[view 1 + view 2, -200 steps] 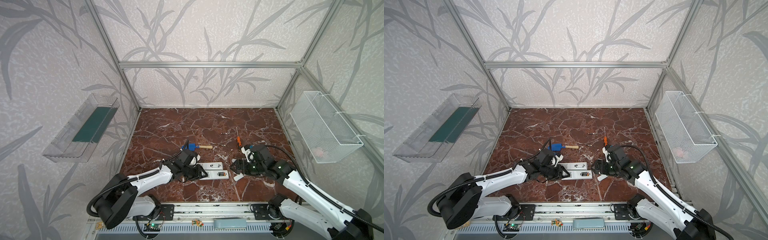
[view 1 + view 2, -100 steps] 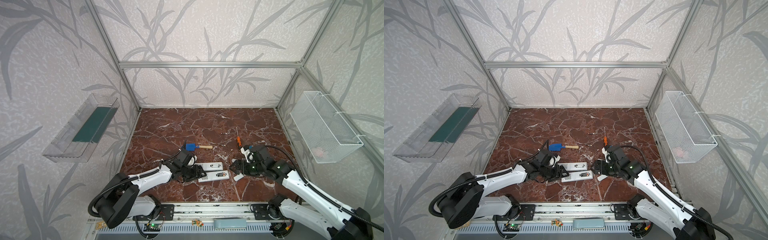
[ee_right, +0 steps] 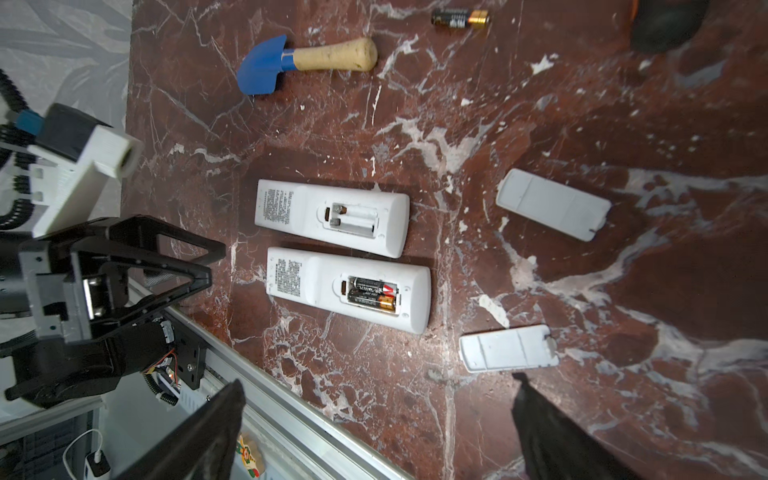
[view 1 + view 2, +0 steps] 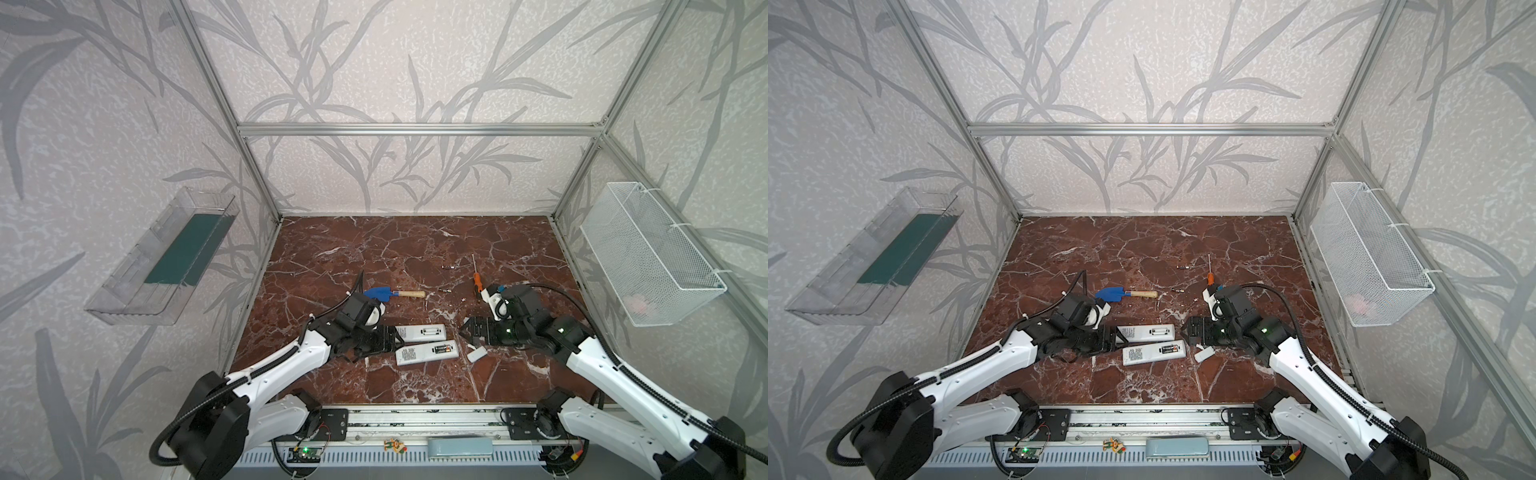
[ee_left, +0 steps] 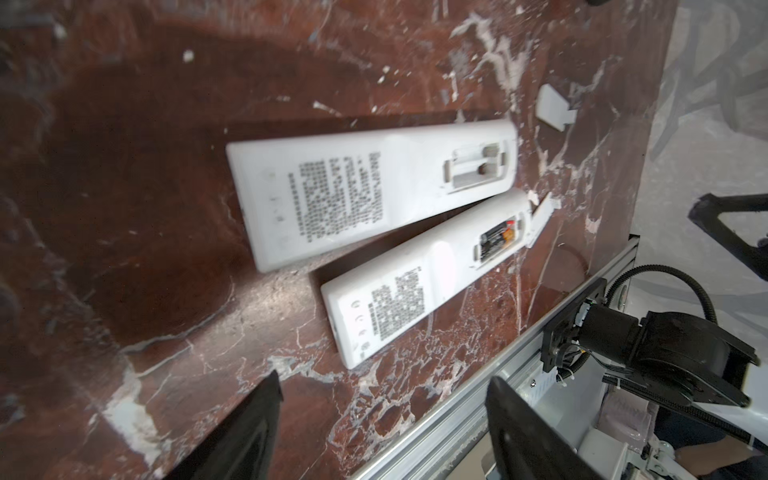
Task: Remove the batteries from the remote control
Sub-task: 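Lower the TV remote beside the other remote with left gripper while right withdraws, then reach to the orange-handled screwdriver and grasp its handle with the right gripper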
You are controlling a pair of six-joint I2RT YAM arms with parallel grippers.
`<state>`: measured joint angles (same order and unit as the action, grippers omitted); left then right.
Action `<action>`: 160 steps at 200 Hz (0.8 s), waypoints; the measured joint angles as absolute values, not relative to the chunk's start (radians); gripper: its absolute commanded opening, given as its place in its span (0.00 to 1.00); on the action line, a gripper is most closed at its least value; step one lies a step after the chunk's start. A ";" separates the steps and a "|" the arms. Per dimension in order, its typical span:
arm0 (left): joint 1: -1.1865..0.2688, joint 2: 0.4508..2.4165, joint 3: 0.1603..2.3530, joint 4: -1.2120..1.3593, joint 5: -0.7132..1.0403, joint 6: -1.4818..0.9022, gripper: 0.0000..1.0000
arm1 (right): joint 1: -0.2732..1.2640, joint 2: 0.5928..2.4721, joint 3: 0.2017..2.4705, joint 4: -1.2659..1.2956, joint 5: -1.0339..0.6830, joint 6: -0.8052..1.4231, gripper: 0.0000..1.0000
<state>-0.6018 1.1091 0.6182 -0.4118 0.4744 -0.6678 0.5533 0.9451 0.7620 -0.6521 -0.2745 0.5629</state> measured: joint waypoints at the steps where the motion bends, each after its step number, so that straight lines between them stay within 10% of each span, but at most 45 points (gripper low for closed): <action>1: -0.602 1.104 0.623 -0.415 0.472 -0.663 0.77 | 0.552 0.946 0.764 -0.653 -0.273 0.561 0.99; 160: -0.594 1.116 0.783 -0.468 0.411 -0.456 0.74 | 0.338 1.813 1.343 -0.772 -0.065 0.267 0.76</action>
